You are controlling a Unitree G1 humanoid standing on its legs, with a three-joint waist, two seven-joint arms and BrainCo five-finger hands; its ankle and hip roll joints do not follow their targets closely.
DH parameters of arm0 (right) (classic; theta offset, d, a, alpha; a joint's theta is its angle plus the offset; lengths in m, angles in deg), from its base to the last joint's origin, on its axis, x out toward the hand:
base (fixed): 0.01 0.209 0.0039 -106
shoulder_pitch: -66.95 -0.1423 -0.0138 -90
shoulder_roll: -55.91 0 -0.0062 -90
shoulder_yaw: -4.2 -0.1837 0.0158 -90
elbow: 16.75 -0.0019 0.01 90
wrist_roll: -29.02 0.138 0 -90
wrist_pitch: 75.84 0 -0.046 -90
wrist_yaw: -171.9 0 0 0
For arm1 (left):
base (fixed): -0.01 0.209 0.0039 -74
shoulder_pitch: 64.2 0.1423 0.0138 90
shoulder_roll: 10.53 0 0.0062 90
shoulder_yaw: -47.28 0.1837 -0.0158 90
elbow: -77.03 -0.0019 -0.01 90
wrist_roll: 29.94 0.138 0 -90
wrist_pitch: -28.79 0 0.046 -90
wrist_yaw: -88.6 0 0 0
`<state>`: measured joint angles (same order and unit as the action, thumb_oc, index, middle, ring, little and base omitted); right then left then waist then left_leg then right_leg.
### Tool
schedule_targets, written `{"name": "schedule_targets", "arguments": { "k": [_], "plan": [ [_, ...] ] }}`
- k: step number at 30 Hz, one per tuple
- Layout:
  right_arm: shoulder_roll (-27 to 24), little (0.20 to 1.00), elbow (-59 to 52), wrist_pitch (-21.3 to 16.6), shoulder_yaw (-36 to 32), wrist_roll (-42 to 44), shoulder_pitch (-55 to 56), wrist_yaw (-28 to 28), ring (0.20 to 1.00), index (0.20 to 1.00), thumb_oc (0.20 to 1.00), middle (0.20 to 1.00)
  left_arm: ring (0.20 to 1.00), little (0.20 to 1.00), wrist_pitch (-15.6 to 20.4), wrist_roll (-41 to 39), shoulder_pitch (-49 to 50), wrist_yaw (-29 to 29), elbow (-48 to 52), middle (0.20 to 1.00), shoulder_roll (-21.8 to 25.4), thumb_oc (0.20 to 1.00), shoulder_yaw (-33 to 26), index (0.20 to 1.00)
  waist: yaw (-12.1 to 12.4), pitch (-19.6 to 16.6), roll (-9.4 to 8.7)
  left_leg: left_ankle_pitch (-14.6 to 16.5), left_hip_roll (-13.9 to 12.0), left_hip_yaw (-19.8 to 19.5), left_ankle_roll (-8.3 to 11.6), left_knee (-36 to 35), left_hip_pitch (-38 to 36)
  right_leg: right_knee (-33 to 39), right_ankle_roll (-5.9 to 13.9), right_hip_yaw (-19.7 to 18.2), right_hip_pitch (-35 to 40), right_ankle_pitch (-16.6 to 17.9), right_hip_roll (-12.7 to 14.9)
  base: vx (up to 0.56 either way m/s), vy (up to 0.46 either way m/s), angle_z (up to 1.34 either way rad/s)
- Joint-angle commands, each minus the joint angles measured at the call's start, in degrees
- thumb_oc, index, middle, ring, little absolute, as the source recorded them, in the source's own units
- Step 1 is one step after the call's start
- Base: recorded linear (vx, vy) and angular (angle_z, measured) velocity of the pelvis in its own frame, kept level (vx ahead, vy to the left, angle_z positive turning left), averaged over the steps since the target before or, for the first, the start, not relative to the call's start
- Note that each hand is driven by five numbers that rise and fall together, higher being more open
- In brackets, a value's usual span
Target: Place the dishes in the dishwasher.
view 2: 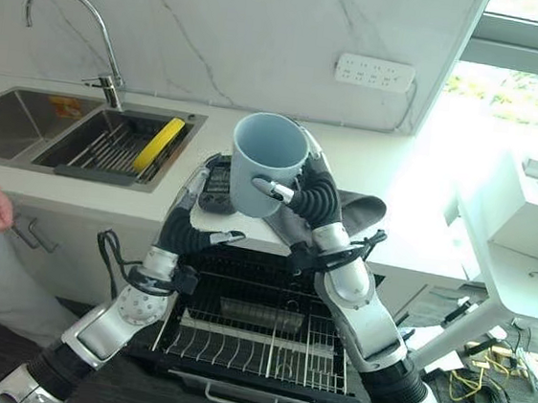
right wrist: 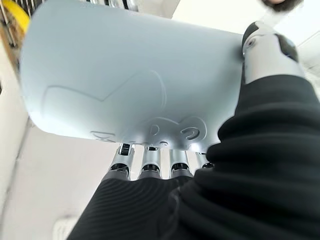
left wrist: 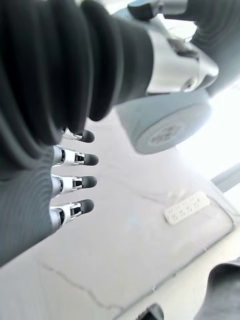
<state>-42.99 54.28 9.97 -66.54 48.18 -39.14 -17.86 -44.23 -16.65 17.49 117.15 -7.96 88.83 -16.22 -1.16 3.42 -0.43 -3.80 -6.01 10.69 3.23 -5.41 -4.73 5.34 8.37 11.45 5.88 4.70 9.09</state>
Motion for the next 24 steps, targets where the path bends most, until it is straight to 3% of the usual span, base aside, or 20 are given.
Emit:
{"name": "schedule_targets", "arguments": {
  "k": [1, 5, 8, 10, 12, 15, 18, 22, 24],
  "plan": [
    [0.3, 0.2, -5.72, -5.23, -3.8, 0.22, -1.24, -0.37, 0.2, 0.2, 0.2, 0.2, 1.0, 1.0, 2.67, -3.45, -2.25, -0.2, 4.04, 1.0, 2.47, 1.0, -3.8, 1.0, 0.26, 0.53, -0.67, 1.82, -2.31, -1.09, 1.03, 0.41, -2.45, -0.34, -0.65, 0.02, 0.85, -0.04, -1.78, 0.04, -0.097, 0.19],
    [-0.13, 0.2, -6.3, -6.4, -5.59, 0.17, 1.77, 0.66, 0.2, 0.2, 0.2, 0.2, 1.0, 1.0, 2.27, -7.79, 1.43, -0.22, 5.33, 1.0, 2.46, 1.0, -7.25, 1.0, 0.28, 0.87, -0.17, 1.26, -3.2, -0.2, 1.7, 0.41, -2.45, -0.34, -0.99, 0.26, 0.68, -0.33, -2.42, 0.0, -0.055, 0.14],
    [-1.55, 0.2, -7.59, -6.6, -7.6, -0.44, 4.42, 1.15, 0.2, 0.2, 0.2, 0.2, 1.0, 1.0, 4.49, -10.27, 5.07, -0.3, 6.36, 1.0, 1.8, 1.0, -9.74, 1.0, 0.83, 1.7, 0.01, 0.43, -2.97, -0.3, 2.26, 0.41, -2.98, -0.34, -1.23, 0.18, 0.54, -0.15, -2.74, -0.06, 0.077, 0.08],
    [-2.77, 0.2, -6.91, -7.36, -9.02, 0.18, 4.89, 1.64, 0.2, 0.2, 0.2, 0.2, 1.0, 1.0, 6.75, -9.61, 6.63, 0.94, 6.82, 1.0, 1.08, 1.0, -11.06, 1.0, 1.2, 3.12, -0.81, 1.52, -1.97, -0.66, 2.69, 5.26, -2.11, -0.34, -1.72, -0.28, 0.63, 0.42, -2.05, -0.13, 0.199, -0.01],
    [-4.32, 0.2, -6.54, -8.44, -10.69, 2.11, 5.5, 1.76, 0.2, 0.2, 0.2, 0.2, 1.0, 1.0, 8.35, -9.88, 6.82, 0.61, 6.83, 1.0, 0.84, 1.0, -12.47, 1.0, 1.01, 3.93, -1.74, 3.74, -0.35, -1.81, 1.69, 8.43, -0.54, -0.34, -1.54, -0.85, 0.06, 1.49, -1.13, -0.12, 0.319, -0.08],
    [-4.11, 0.2, -5.31, -10.02, -12.39, 2.33, 6.89, 2.64, 0.2, 0.2, 0.2, 0.2, 1.0, 1.0, 9.61, -10.83, 6.29, -0.07, 5.67, 1.0, 1.37, 1.0, -14.39, 1.0, -0.72, 3.85, -0.98, 3.64, 0.86, -1.12, 0.03, 2.35, -4.15, -0.34, 0.27, -1.73, -1.71, 3.42, 0.25, -0.02, 0.408, -0.13],
    [-3.15, 0.2, -5.69, -9.64, -15.2, 3.06, 9.62, 3.78, 0.2, 0.2, 0.2, 0.2, 1.0, 1.0, 9.06, -13.66, 7.01, -1.82, 5.57, 1.0, 1.81, 1.0, -16.88, 1.0, -1.88, 3.86, -1.06, 5.04, 3.02, -2.45, -1.21, 0.59, -5.88, -0.34, 2.06, -3.33, -3.91, 6.24, 1.86, 0.04, 0.349, -0.31],
    [-1.64, 0.2, -6.01, -11.03, -19.26, 4.59, 14.32, 6.76, 0.2, 0.2, 0.2, 0.2, 1.0, 1.0, 8.81, -14.25, 9.28, -4.96, 7.35, 1.0, 2.49, 1.0, -19.84, 1.0, -2.44, 5.08, -2.81, 6.85, 4.6, -2.64, -2.95, 0.41, -6.3, -5.81, 2.66, -1.38, -6.9, 8.04, 2.9, -0.07, 0.165, -0.19],
    [-1.73, 0.2, -5.62, -12.07, -19.7, 4.98, 14.64, 6.73, 0.2, 0.2, 0.2, 0.2, 1.0, 1.0, 8.36, -15.23, 8.97, -6.05, 7.69, 1.0, 3.08, 1.0, -20.63, 1.0, -2.11, 5.53, -3.19, 6.5, 4.43, -2.34, -3.48, 0.41, -5.73, -8.96, 2.43, -1.62, -7.38, 7.18, 2.82, -0.22, -0.054, -0.07]
  ]
}}
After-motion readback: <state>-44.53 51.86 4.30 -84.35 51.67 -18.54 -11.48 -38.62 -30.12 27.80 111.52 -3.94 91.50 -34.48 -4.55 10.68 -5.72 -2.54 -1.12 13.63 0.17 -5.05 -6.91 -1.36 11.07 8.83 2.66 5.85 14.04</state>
